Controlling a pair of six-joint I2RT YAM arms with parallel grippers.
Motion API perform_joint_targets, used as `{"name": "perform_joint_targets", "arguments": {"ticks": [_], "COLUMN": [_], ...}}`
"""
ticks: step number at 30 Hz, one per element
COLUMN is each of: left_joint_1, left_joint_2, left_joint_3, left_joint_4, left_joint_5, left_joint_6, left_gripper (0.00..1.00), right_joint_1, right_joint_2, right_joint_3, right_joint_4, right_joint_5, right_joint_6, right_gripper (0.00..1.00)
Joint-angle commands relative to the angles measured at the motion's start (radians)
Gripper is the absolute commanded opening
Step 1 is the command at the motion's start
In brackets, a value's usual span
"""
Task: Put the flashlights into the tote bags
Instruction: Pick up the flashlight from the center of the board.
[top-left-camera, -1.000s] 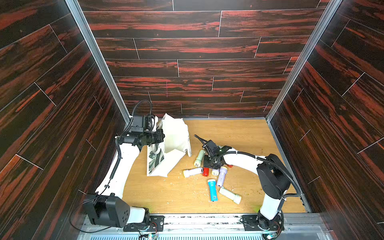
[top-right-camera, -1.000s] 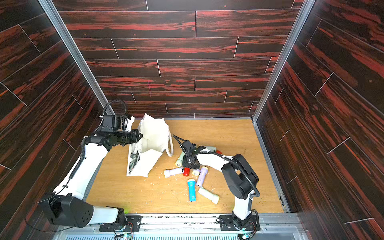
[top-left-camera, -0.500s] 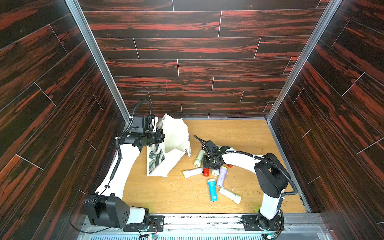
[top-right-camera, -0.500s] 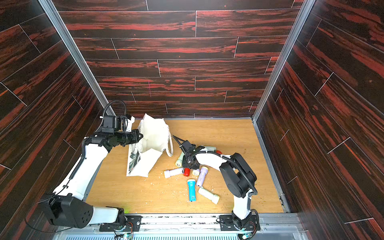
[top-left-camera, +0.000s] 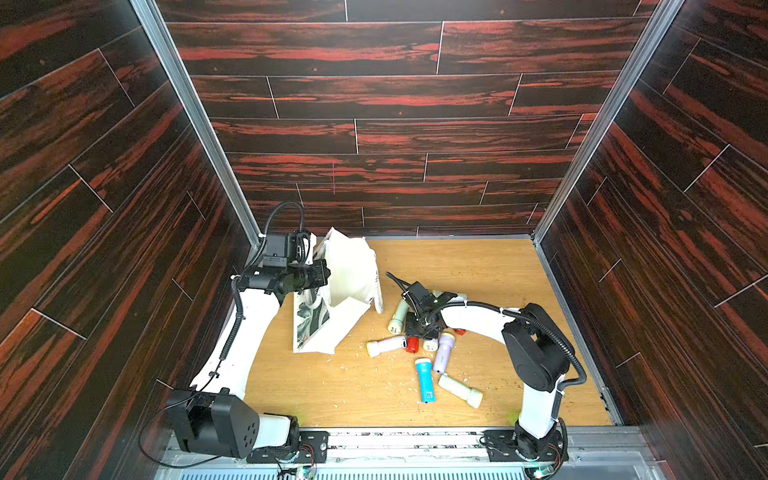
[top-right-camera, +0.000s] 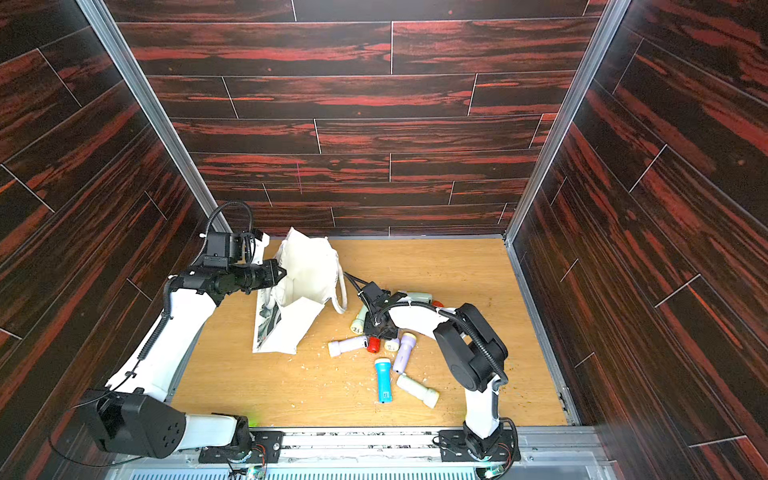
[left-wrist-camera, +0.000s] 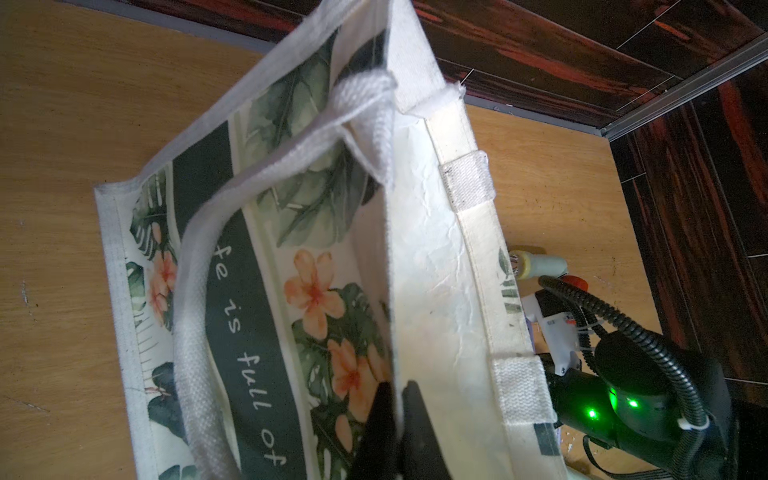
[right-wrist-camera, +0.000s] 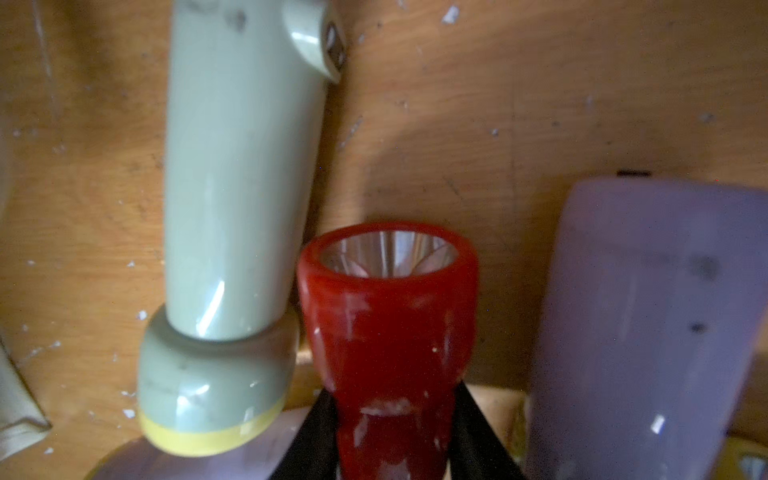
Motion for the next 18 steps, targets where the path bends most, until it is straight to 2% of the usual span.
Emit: {"name": "perform_joint_targets", "arguments": {"ticks": [1, 8, 14, 18], "left_joint_1": [-0.005, -0.005, -0.005, -0.005], "left_joint_2": [-0.045, -0.057, -0.063, -0.088], "left_joint_3": [-0.012, 0.009, 0.070, 0.062], "left_joint_4": [0.021, 0.009, -0.032, -0.042], "left_joint_5": [0.001, -0.047, -0.158, -0.141], "left_joint_6": [0.017, 0.042, 0.123, 0.234], "left_gripper": [0.00, 0.00, 0.00, 0.00], "right_joint_1": [0.004, 0.005, 0.004, 0.004], "right_joint_2": [-0.002, -0.156, -0.334, -0.441], "right_joint_3": [0.013, -0.011, -0.049, -0.074], "right_joint_4": [-0.033, -0.002, 0.046, 0.099], "right_joint_5": [0.023, 0.051, 0.114, 0.139], "right_joint_6": [0.011, -0.010, -0.042, -0.078], "right_gripper": [0.31, 0.28, 0.07, 0.00]}}
